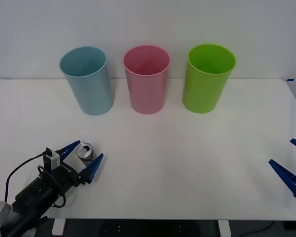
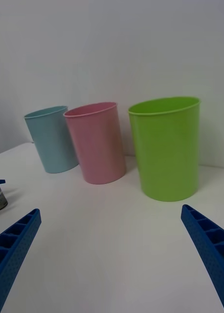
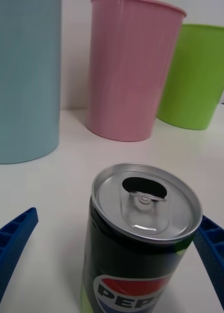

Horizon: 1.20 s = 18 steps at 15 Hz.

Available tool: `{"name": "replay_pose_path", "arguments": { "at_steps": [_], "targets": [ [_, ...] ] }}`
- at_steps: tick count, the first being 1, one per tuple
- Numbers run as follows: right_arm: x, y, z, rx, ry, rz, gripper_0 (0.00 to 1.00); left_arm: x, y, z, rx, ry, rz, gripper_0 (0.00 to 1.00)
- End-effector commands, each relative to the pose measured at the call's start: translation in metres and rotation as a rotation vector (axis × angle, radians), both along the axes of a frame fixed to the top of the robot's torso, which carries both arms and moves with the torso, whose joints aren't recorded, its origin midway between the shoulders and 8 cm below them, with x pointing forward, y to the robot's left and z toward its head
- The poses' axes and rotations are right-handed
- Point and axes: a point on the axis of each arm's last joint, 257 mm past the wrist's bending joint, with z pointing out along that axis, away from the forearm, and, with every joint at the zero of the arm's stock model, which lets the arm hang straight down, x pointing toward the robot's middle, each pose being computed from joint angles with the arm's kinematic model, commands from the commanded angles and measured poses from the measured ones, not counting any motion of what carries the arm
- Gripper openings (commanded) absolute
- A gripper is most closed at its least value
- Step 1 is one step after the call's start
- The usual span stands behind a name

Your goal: Grasp the object on the table and drop it into the matching bin: aluminum can to the light blue bin, PET bottle to the pink bin.

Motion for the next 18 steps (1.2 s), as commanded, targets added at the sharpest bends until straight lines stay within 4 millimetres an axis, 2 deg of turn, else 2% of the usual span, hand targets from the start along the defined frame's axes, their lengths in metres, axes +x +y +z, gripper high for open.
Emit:
{"name": "replay_pose_path", "arguments": {
  "at_steps": [1,2,3,5,9,13,18],
  "targets": [
    [0.000,0.000,0.000,0.000,0.000,0.000,1.00,0.000,0.000,0.000,0.005,-0.003,0.000,0.66],
    [0.000,0.000,0.000,0.000,0.000,0.000,1.00,-0.001,0.000,-0.001,0.011,-0.005,0.001,0.29],
    [0.000,0.000,0.000,0.000,0.000,0.000,1.00,-0.001,0.000,-0.001,0.015,-0.008,0.001,0.17],
    [0.000,0.000,0.000,0.000,0.000,0.000,1.00,-0.001,0.000,-0.001,0.022,-0.011,-0.001,0.04],
    [0.000,0.000,0.000,0.000,0.000,0.000,1.00,0.000,0.001,0.000,0.023,-0.014,0.002,0.00],
    [0.000,0.000,0.000,0.000,0.000,0.000,1.00,0.009,0.002,0.011,0.022,-0.036,0.005,0.00],
    [0.000,0.000,0.000,0.000,0.000,0.000,1.00,0.018,-0.006,0.029,0.029,-0.071,-0.021,0.00]
  ]
}}
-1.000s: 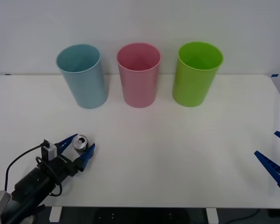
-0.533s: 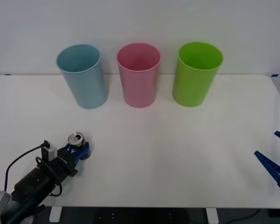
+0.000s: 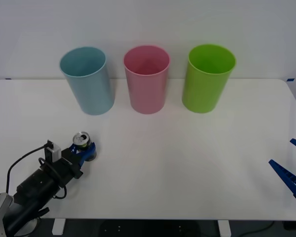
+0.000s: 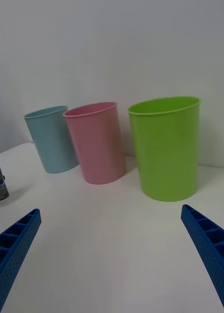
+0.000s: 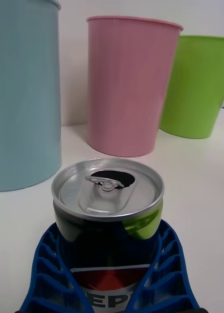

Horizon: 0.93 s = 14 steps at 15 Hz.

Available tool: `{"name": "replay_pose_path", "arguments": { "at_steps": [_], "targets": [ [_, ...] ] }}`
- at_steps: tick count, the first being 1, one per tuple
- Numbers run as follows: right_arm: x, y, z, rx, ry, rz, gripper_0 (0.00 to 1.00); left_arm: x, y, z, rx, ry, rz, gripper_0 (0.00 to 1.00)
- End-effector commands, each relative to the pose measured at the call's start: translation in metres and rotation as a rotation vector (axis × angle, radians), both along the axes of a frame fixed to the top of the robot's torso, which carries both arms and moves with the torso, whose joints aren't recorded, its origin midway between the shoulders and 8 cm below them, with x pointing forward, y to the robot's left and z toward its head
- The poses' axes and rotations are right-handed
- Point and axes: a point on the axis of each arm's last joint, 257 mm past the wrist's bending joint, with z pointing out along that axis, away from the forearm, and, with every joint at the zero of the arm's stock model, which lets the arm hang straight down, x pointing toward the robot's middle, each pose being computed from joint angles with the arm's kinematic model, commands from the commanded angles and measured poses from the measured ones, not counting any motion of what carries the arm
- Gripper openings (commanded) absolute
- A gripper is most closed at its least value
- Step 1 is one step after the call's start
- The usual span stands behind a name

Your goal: Grasp the object on the table and drop it into the matching bin: aluminum can to the light blue bin, PET bottle to the pink bin.

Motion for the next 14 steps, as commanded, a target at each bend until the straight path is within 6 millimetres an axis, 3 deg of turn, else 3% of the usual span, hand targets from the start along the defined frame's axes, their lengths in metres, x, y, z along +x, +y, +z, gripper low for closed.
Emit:
{"name": "replay_pose_path", "arguments": {
  "at_steps": [1,10,14],
  "targets": [
    [0.000,0.000,0.000,0.000,0.000,0.000,1.00,0.000,-0.002,0.014,-0.021,-0.023,-0.019,0.00],
    [0.000,0.000,0.000,0.000,0.000,0.000,1.00,-0.019,0.061,0.102,-0.168,-0.094,0.013,0.01],
    [0.000,0.000,0.000,0.000,0.000,0.000,1.00,-0.022,0.080,0.139,-0.230,-0.120,0.026,0.01]
  ]
}}
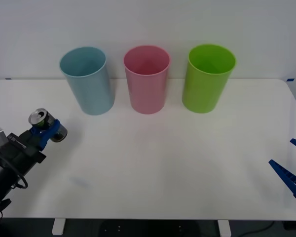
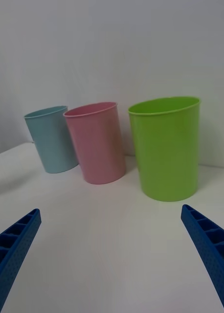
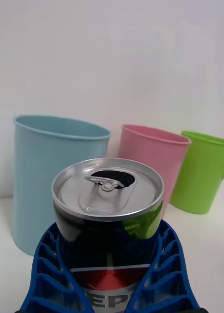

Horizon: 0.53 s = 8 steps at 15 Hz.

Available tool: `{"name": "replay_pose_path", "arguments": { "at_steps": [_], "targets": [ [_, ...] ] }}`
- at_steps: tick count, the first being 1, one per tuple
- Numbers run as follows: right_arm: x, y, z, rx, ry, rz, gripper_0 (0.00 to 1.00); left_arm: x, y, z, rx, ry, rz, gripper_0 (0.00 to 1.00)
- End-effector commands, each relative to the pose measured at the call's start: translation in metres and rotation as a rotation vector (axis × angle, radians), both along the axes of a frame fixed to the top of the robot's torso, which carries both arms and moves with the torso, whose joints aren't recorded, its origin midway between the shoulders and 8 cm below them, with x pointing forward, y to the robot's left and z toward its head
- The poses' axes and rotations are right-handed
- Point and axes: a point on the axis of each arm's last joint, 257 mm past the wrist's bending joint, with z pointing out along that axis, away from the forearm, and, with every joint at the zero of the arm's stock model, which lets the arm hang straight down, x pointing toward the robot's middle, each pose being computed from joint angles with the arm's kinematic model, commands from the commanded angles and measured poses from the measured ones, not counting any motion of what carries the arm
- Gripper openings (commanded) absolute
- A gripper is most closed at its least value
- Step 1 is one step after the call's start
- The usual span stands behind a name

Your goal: Grasp the object on the table and drop it into the matching bin: aluminum can to the light blue bin, PET bottle to the pink bin.

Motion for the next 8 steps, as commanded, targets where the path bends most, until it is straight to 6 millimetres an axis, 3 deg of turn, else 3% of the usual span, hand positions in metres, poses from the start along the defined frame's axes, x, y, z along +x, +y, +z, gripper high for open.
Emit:
{"name": "replay_pose_path", "arguments": {
  "at_steps": [1,5,8],
  "targets": [
    [0.000,0.000,0.000,0.000,0.000,0.000,1.00,0.001,0.011,0.027,-0.032,-0.026,0.021,0.01],
    [0.000,0.000,0.000,0.000,0.000,0.000,1.00,0.014,0.021,0.064,-0.042,-0.065,0.097,0.02],
    [0.000,0.000,0.000,0.000,0.000,0.000,1.00,0.018,0.012,0.099,-0.099,-0.087,0.062,0.02]
  ]
}}
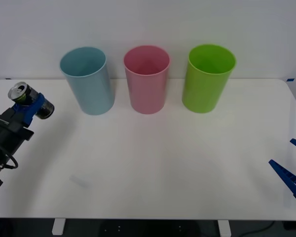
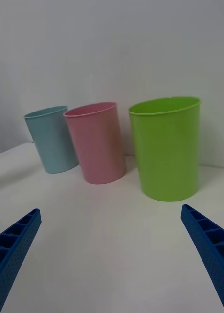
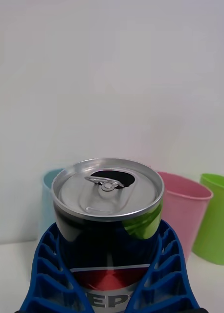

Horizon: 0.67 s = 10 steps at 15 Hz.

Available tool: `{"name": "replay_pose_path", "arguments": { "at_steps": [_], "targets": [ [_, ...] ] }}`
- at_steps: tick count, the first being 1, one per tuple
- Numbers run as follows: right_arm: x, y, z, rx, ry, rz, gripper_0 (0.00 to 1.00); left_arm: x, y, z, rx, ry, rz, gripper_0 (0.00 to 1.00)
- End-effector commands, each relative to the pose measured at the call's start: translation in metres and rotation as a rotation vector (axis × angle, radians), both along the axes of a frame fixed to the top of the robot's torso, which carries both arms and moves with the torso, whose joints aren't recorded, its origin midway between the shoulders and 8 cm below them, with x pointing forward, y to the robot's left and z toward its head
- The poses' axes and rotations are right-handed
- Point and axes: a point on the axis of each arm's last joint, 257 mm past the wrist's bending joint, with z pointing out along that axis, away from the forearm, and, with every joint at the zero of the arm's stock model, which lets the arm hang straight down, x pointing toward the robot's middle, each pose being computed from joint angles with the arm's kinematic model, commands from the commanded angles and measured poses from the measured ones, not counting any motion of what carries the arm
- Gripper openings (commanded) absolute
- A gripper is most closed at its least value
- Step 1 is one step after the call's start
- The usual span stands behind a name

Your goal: Grasp the object on the table and drop it into the matching bin: aluminum can to the light blue bin, PET bottle to the pink bin.

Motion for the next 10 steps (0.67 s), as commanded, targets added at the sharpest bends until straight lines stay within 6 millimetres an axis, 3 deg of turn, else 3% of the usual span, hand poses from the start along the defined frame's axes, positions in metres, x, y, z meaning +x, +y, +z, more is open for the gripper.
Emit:
{"name": "replay_pose_path", "arguments": {
  "at_steps": [1,4,10],
  "targets": [
    [0.000,0.000,0.000,0.000,0.000,0.000,1.00,0.006,-0.007,0.034,-0.037,-0.015,-0.016,0.02],
    [0.000,0.000,0.000,0.000,0.000,0.000,1.00,0.023,-0.014,0.064,-0.041,-0.017,-0.007,0.03],
    [0.000,0.000,0.000,0.000,0.000,0.000,1.00,0.074,-0.034,0.093,-0.014,0.000,0.011,0.03]
  ]
}}
